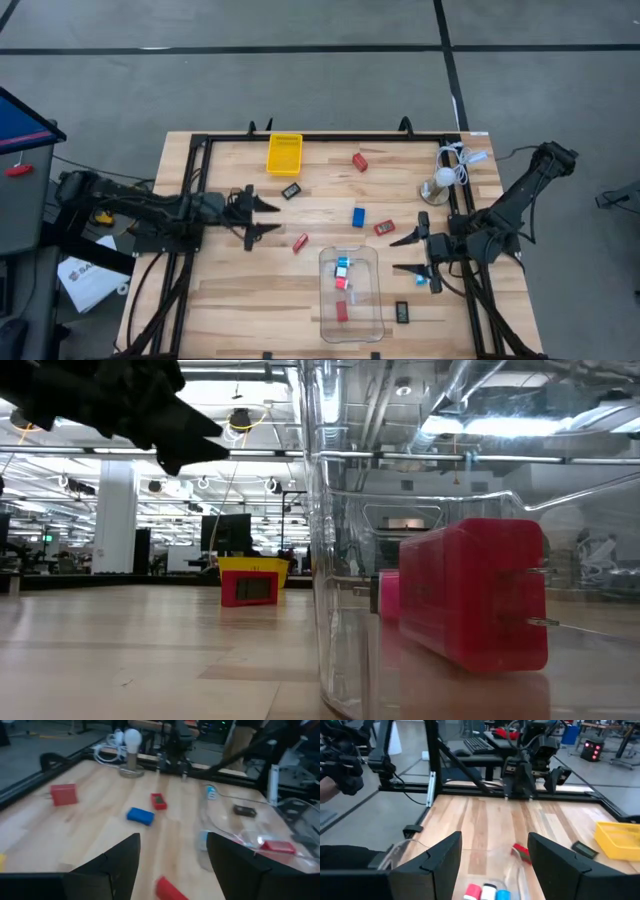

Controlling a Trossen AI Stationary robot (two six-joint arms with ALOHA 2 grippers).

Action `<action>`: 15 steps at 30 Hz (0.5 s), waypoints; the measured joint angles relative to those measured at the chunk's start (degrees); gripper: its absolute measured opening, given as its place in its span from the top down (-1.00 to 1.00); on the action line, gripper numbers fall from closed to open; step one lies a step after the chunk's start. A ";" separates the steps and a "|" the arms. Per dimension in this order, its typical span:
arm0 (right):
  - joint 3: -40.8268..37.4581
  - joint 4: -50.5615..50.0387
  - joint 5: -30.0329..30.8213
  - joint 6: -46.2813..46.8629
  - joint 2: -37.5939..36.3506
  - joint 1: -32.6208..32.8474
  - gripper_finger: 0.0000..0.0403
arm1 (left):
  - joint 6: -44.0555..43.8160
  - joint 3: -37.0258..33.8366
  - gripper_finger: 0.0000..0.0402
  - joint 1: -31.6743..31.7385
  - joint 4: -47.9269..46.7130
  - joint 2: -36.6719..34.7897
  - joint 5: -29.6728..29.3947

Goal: Pick & Place Office items
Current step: Put the red power adaptor into the clear bin

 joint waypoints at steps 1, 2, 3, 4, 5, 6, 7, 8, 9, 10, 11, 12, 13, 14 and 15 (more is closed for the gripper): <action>0.00 -0.90 0.17 0.45 -0.38 -0.38 -0.10 | 0.40 0.00 -0.08 1.71 -0.04 -0.04 0.91; 0.00 -2.02 0.59 1.14 -0.59 -0.81 -0.10 | 0.91 0.00 -0.06 2.89 -0.59 -0.24 1.34; 0.00 -3.46 0.85 1.89 -0.63 -1.24 -0.10 | 1.07 0.00 -0.04 3.75 -1.21 -0.47 1.52; 0.00 -4.93 0.88 2.96 -0.58 -1.83 -0.10 | 1.38 0.00 -0.02 4.25 -1.44 -0.50 1.73; 0.00 -6.39 1.03 4.14 -0.58 -2.51 -0.10 | 1.70 0.00 0.00 4.70 -2.06 -0.50 1.85; 0.00 -7.81 1.17 5.28 -0.54 -3.30 -0.10 | 2.18 0.00 0.01 4.89 -3.14 -0.50 1.92; 0.00 -9.18 1.39 6.34 -0.42 -4.12 -0.10 | 2.49 -0.01 0.03 4.83 -4.03 -0.48 1.93; 0.00 -10.63 1.51 7.41 -0.20 -5.06 -0.10 | 2.66 -0.14 0.04 4.69 -4.35 -0.48 1.94; 0.00 -11.99 1.56 8.23 -0.03 -5.96 -0.10 | 3.05 -0.46 0.06 4.54 -3.97 -0.48 1.95; -0.03 -13.11 1.59 8.93 0.05 -6.76 -0.10 | 3.85 -1.07 0.07 4.27 -3.10 -0.48 1.99; -0.04 -13.72 1.65 9.52 0.10 -7.42 -0.10 | 4.13 -1.98 0.08 3.99 -2.07 -0.50 2.15; -0.02 -14.02 1.65 9.92 0.24 -8.04 -0.10 | 4.38 -3.08 0.10 3.93 -0.53 -0.48 2.22; -0.02 -14.21 1.51 10.00 0.32 -8.58 -0.10 | 4.84 -4.32 0.11 4.00 1.17 -0.62 2.62; -0.04 -14.19 1.16 9.98 0.34 -8.97 -0.10 | 5.30 -5.62 0.12 4.20 3.07 -0.83 3.25; -0.04 -13.70 1.05 9.92 0.34 -9.15 -0.10 | 5.57 -6.89 0.13 4.56 5.16 -0.87 3.57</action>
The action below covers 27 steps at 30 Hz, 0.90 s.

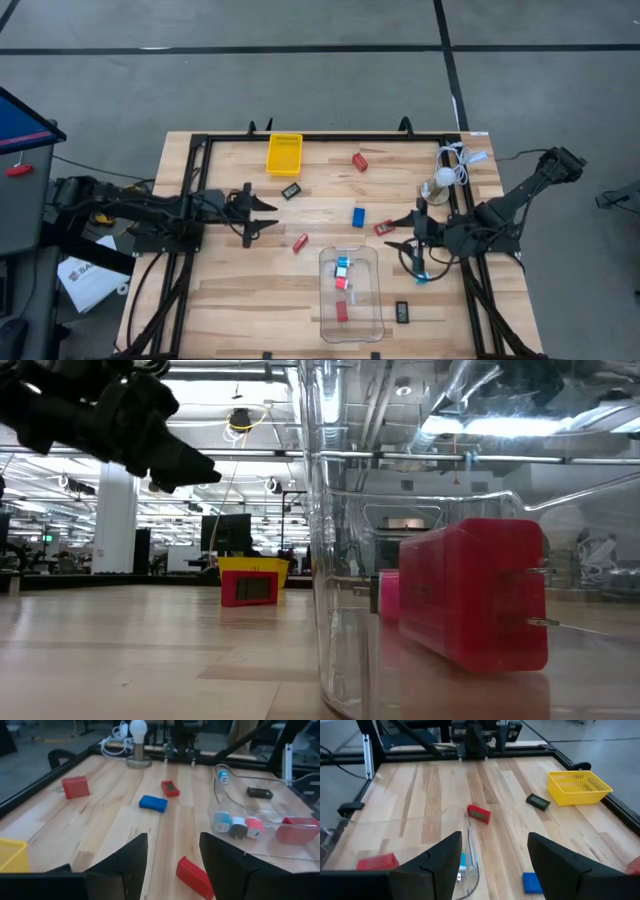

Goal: Pick & Place Office items
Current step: Put the red power adaptor into the clear bin

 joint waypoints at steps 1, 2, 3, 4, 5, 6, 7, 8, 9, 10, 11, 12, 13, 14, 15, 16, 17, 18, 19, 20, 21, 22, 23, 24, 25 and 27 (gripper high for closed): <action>0.02 0.71 0.00 -0.33 0.00 -0.02 -0.10 | 0.07 -1.51 0.15 0.56 2.12 -0.02 0.18; 0.02 1.24 -0.03 -0.75 0.00 -0.01 -0.10 | 0.10 -3.14 0.16 1.40 3.98 -0.19 0.64; 0.02 2.00 -0.05 -1.16 -0.02 0.00 -0.10 | 0.10 -4.78 0.17 2.52 6.05 -0.36 1.59; 0.02 2.95 -0.05 -1.65 -0.03 0.00 -0.10 | -0.01 -6.05 0.19 3.82 8.23 -0.37 3.09; 0.02 3.80 -0.05 -2.06 -0.05 0.00 -0.10 | -0.18 -7.25 0.20 5.20 10.21 -0.38 4.94; 0.02 4.55 -0.07 -2.43 -0.07 0.00 -0.10 | -0.35 -8.30 0.21 6.68 11.81 -0.45 6.93; 0.02 5.25 -0.07 -2.73 -0.07 0.00 -0.10 | -0.38 -9.24 0.22 8.21 12.81 -0.56 8.89; 0.02 5.71 -0.07 -2.85 -0.07 0.00 -0.10 | -0.39 -9.89 0.23 9.83 13.29 -0.63 10.44; 0.02 5.94 -0.07 -2.96 -0.07 -0.13 -0.10 | -0.43 -10.18 0.25 11.45 13.45 -0.63 11.35; 0.02 5.94 -0.07 -2.93 -0.07 -0.29 -0.10 | -0.49 -10.53 0.26 13.00 13.45 -1.04 12.60; 0.02 5.96 -0.07 -2.89 -0.07 -0.51 -0.10 | -0.62 -10.64 0.27 14.41 13.33 -1.56 14.24; 0.02 6.04 -0.05 -2.76 -0.07 -0.71 -0.10 | -0.92 -10.64 0.28 15.55 13.40 -2.14 16.30; 0.02 6.18 -0.07 -2.54 -0.07 -0.90 -0.10 | -1.20 -10.64 0.28 16.51 13.40 -3.03 18.82; 0.02 6.34 -0.05 -2.45 -0.07 -1.09 -0.10 | -1.42 -10.64 0.29 17.22 13.40 -4.19 20.90; 0.02 6.37 -0.05 -2.35 -0.07 -1.11 -0.10 | -1.52 -10.64 0.30 17.80 13.39 -5.60 22.20; 0.02 6.37 -0.05 -2.31 -0.07 -1.11 -0.10 | -1.74 -10.64 0.30 18.21 12.93 -7.23 23.06; 0.02 6.36 -0.05 -2.27 -0.07 -1.11 -0.10 | -1.91 -10.64 0.31 18.46 11.50 -9.09 23.59; 0.02 6.45 -0.05 -2.26 -0.07 -1.11 -0.10 | -2.09 -10.64 0.32 18.55 9.34 -11.05 23.94; 0.02 6.60 -0.05 -2.26 -0.07 -1.11 -0.10 | -2.79 -10.64 0.32 18.55 6.50 -13.36 24.16; 0.02 6.72 -0.05 -2.26 -0.07 -1.09 -0.10 | -3.27 -10.64 0.32 18.42 3.60 -15.72 24.30; 0.02 6.82 -0.05 -2.26 -0.07 -0.95 -0.10 | -3.96 -10.64 0.32 18.12 0.60 -18.14 24.78; 0.02 6.83 -0.03 -2.26 -0.07 -0.87 -0.10 | -4.34 -10.64 0.32 17.67 -2.72 -20.77 25.13; 0.02 6.81 0.00 -2.26 -0.07 -0.85 -0.10 | -4.59 -10.64 0.32 17.15 -6.05 -23.25 25.31; 0.02 6.82 0.02 -2.26 -0.07 -0.85 -0.10 | -4.81 -10.64 0.32 16.53 -8.98 -25.80 25.32; 0.02 6.83 0.04 -2.26 -0.07 -0.87 -0.10 | -4.93 -10.64 0.32 15.92 -11.34 -28.21 25.24; 0.02 6.89 0.31 -2.11 -0.07 -1.20 -0.10 | -4.76 -10.64 0.32 14.82 -15.41 -32.90 23.95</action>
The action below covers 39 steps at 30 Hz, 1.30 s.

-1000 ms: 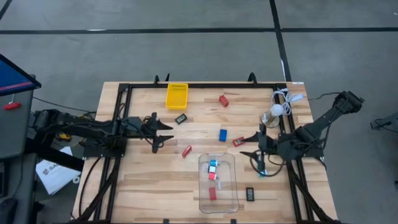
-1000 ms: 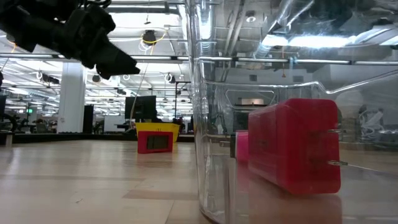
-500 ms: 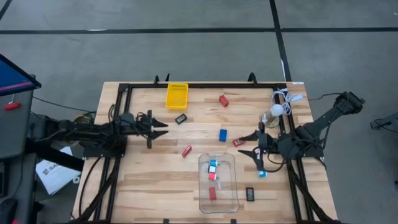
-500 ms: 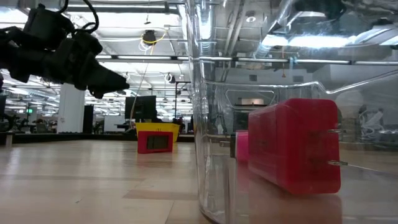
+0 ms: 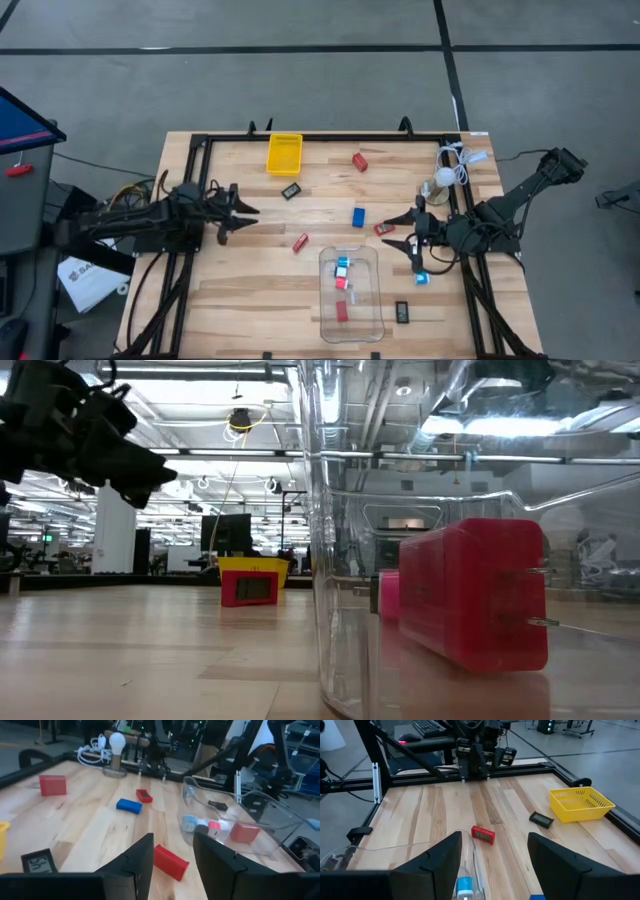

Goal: Pick & Place Office items
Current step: Put the red power adaptor into the clear bin

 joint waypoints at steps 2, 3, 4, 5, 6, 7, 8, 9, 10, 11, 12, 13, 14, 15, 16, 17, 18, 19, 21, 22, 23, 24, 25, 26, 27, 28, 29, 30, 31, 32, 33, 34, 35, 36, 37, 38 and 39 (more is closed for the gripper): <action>0.00 0.50 0.20 0.29 0.00 -0.56 -0.10 | 0.81 0.00 0.32 -0.60 -4.09 -4.44 -2.19; 0.00 0.64 0.32 0.35 0.00 -0.87 -0.10 | 1.51 0.04 0.32 -0.71 -5.26 -6.53 -3.32; 0.00 0.73 0.48 0.47 0.00 -1.19 -0.10 | 1.74 0.07 0.32 -0.85 -5.42 -8.09 -4.12; 0.00 0.68 0.74 0.75 0.00 -1.62 -0.10 | 2.49 0.07 0.32 -0.86 -5.41 -9.40 -4.21; 0.00 0.55 0.74 0.90 -0.02 -2.19 -0.10 | 3.11 0.07 0.32 -0.84 -5.52 -10.37 -4.30; 0.00 0.21 0.71 1.18 -0.02 -2.92 -0.10 | 3.39 0.07 0.32 -0.84 -5.55 -11.01 -4.49; 0.02 -0.27 0.39 1.53 -0.04 -3.91 -0.10 | 3.56 0.07 0.32 -0.85 -5.59 -11.20 -4.75; 0.00 -0.90 -0.25 2.01 -0.23 -5.07 -0.10 | 3.55 0.07 0.32 -0.84 -5.69 -11.26 -4.84; 0.00 -1.94 -0.78 2.59 -0.59 -6.57 -0.10 | 3.53 0.07 0.32 -0.84 -5.69 -11.11 -4.82; 0.00 -2.74 -1.39 2.87 -0.91 -8.41 -0.10 | 3.47 0.07 0.32 -0.84 -5.70 -10.83 -4.85; 0.04 -3.36 -2.26 2.96 -1.15 -10.58 -0.10 | 3.30 0.07 0.32 -0.86 -5.75 -10.47 -4.84; 0.04 -4.35 -3.68 3.01 -1.47 -12.98 -0.10 | 3.26 0.07 0.32 -0.85 -5.75 -10.03 -4.84; 0.02 -5.14 -5.56 2.97 -1.84 -15.71 -0.10 | 3.17 0.07 0.32 -0.84 -5.74 -9.57 -4.84; 0.02 -5.24 -7.72 2.75 -2.08 -18.77 -0.10 | 3.05 0.07 0.32 -0.84 -5.78 -9.10 -4.86; 0.02 -5.33 -10.23 2.47 -2.30 -22.10 -0.10 | 2.88 0.07 0.32 -0.84 -5.79 -8.61 -4.84; 0.02 -5.53 -12.86 1.67 -2.34 -25.54 -0.10 | 2.43 0.07 0.32 -0.84 -5.80 -8.13 -4.84; 0.02 -5.59 -15.61 0.89 -2.20 -29.23 -0.10 | 1.81 0.07 0.32 -0.84 -5.84 -7.75 -4.85; 0.02 -5.65 -18.38 0.09 -1.99 -32.85 -0.10 | 1.37 0.07 0.32 -0.84 -5.85 -7.39 -4.84; 0.04 -5.47 -24.28 -0.79 -0.79 -40.84 -0.10 | 0.67 0.07 0.32 -0.86 -5.87 -6.92 -4.84; 0.03 -5.62 -27.52 -1.39 0.04 -44.75 -0.10 | 0.35 0.07 0.32 -0.84 -5.87 -6.79 -4.84; 0.02 -5.58 -30.33 -1.87 1.07 -48.46 -0.10 | 0.31 0.07 0.32 -0.84 -5.85 -6.72 -4.85; 0.02 -5.00 -32.89 -2.24 2.34 -51.83 -0.10 | 0.31 0.07 0.32 -0.85 -5.84 -6.72 -4.84; 0.02 -4.60 -35.08 -2.74 3.72 -54.99 -0.10 | 0.29 0.07 0.32 -0.85 -5.77 -6.76 -4.84; 0.02 -4.25 -36.87 -3.05 5.27 -57.79 -0.10 | 0.30 0.07 0.32 -0.85 -5.67 -6.79 -4.83; 0.02 -3.59 -38.39 -3.37 6.92 -60.40 -0.10 | 0.30 0.07 0.32 -0.85 -5.55 -6.79 -4.84; 0.02 -2.80 -39.76 -3.58 8.77 -62.57 -0.10 | 0.29 0.06 0.32 -0.84 -5.49 -6.77 -4.88; 0.02 -1.93 -40.98 -3.69 10.67 -64.45 -0.10 | 0.29 0.04 0.32 -0.86 -5.44 -6.79 -5.08; 0.04 -0.86 -41.69 -3.87 12.63 -66.10 -0.10 | 0.26 0.04 0.32 -0.84 -5.44 -6.79 -5.50; 0.39 -0.55 -42.22 -4.40 14.77 -67.40 -0.10 | 0.26 0.04 0.32 -0.85 -5.47 -6.78 -6.12; 1.21 -0.64 -42.27 -4.95 17.09 -68.47 -0.10 | 0.07 0.00 0.32 -0.84 -5.48 -6.77 -6.88; 2.37 -0.63 -42.35 -5.45 19.50 -69.32 -0.10 | -0.20 0.00 0.32 -0.84 -5.48 -6.79 -7.30; 4.00 -0.94 -42.39 -6.05 22.05 -69.99 -0.10 | -0.33 0.00 0.32 -0.84 -5.46 -6.79 -7.42; 5.93 -1.91 -42.43 -6.63 24.49 -70.38 -0.10 | -0.37 0.00 0.32 -0.84 -5.40 -6.79 -7.45; 8.32 -3.20 -42.42 -7.27 27.10 -70.67 -0.10 | -0.37 0.00 0.32 -0.84 -5.33 -6.78 -7.43; 11.11 -4.93 -42.41 -7.88 29.79 -70.80 -0.10 | -0.37 0.00 0.32 -0.84 -5.20 -6.79 -7.44; 13.82 -6.87 -42.41 -8.54 32.25 -70.78 -0.10 | -0.37 0.00 0.32 -0.84 -5.12 -6.79 -7.45; 16.99 -9.11 -42.06 -8.91 34.69 -70.72 -0.10 | -0.37 0.00 0.32 -0.85 -5.08 -6.79 -7.45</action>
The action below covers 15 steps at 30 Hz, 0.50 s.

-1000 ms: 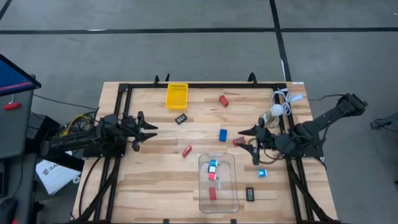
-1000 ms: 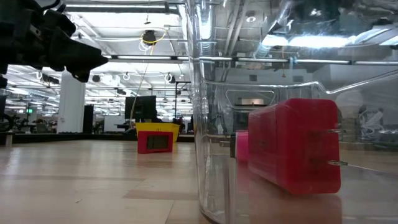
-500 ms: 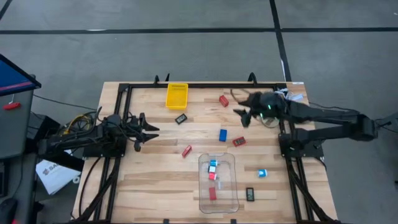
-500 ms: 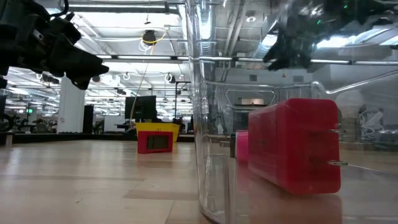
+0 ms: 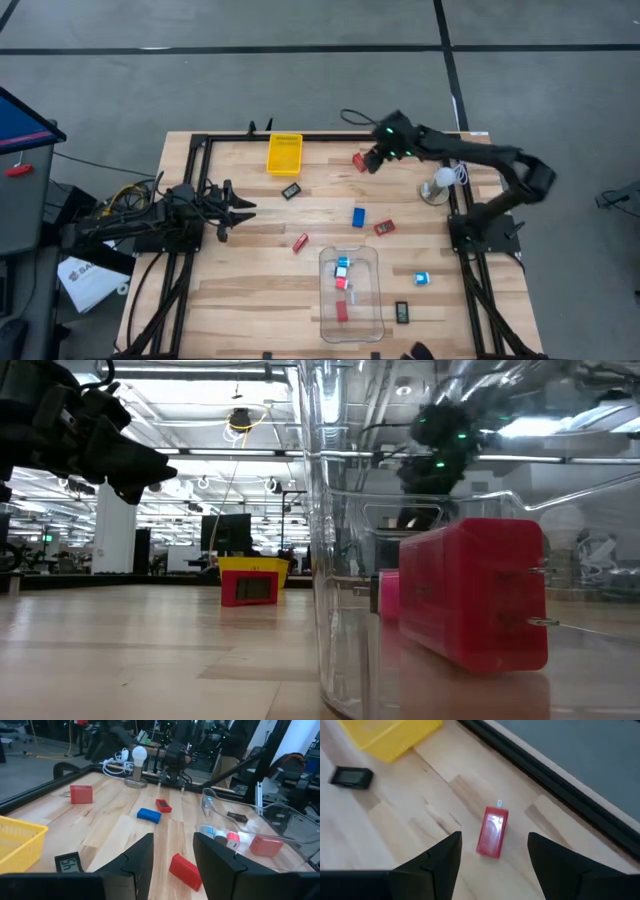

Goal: Pick & Place Office items
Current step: Put the red power adaptor into the clear bin

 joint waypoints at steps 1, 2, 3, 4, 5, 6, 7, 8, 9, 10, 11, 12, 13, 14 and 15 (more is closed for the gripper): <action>3.32 -2.26 1.03 -0.39 2.38 0.05 -0.10 | 0.02 0.00 0.32 0.00 0.02 0.00 0.00; 6.46 -4.69 2.44 -0.63 4.44 0.17 -0.10 | 0.00 0.00 0.32 0.01 0.04 0.00 0.00; 9.38 -7.20 3.61 -0.76 6.33 0.20 -0.10 | 0.00 0.00 0.32 -0.01 0.06 0.00 -0.04; 11.94 -9.53 4.06 -0.57 7.96 0.21 -0.10 | 0.01 0.00 0.32 0.00 0.12 0.00 -0.04; 14.10 -11.64 4.06 -0.18 9.36 0.18 -0.10 | 0.02 0.00 0.32 -0.01 0.15 0.00 -0.04; 15.93 -13.58 4.08 0.44 10.55 0.15 -0.10 | 0.02 0.00 0.32 0.01 0.21 0.02 -0.10; 17.41 -14.75 4.09 1.06 11.46 0.09 -0.10 | 0.10 0.00 0.32 0.01 0.29 0.04 -0.28; 18.33 -15.48 4.11 1.57 12.15 0.00 -0.11 | 0.28 0.00 0.32 0.01 0.30 0.04 -0.27; 18.88 -15.86 4.11 2.06 12.71 0.01 -0.11 | 0.48 0.00 0.32 0.01 0.30 0.05 -0.28; 19.11 -15.72 4.06 2.36 13.36 0.01 -0.12 | 0.48 0.00 0.32 0.00 0.32 0.07 -0.28; 19.16 -15.71 3.74 2.68 14.12 -0.29 -0.12 | 0.48 0.00 0.32 0.00 0.32 0.07 -0.28; 19.12 -16.05 2.90 3.07 15.08 -0.59 -0.12 | 0.48 0.00 0.32 0.01 0.32 0.07 -0.28; 19.10 -16.14 1.84 3.59 16.12 -0.97 -0.12 | 0.50 0.00 0.32 -0.01 0.34 0.07 -0.28; 19.08 -16.16 0.86 3.66 17.17 -1.49 -0.12 | 0.50 0.00 0.32 0.00 0.34 0.07 -0.26; 19.06 -16.24 0.63 3.72 18.23 -1.91 -0.12 | 0.52 0.00 0.32 0.01 0.34 0.07 -0.26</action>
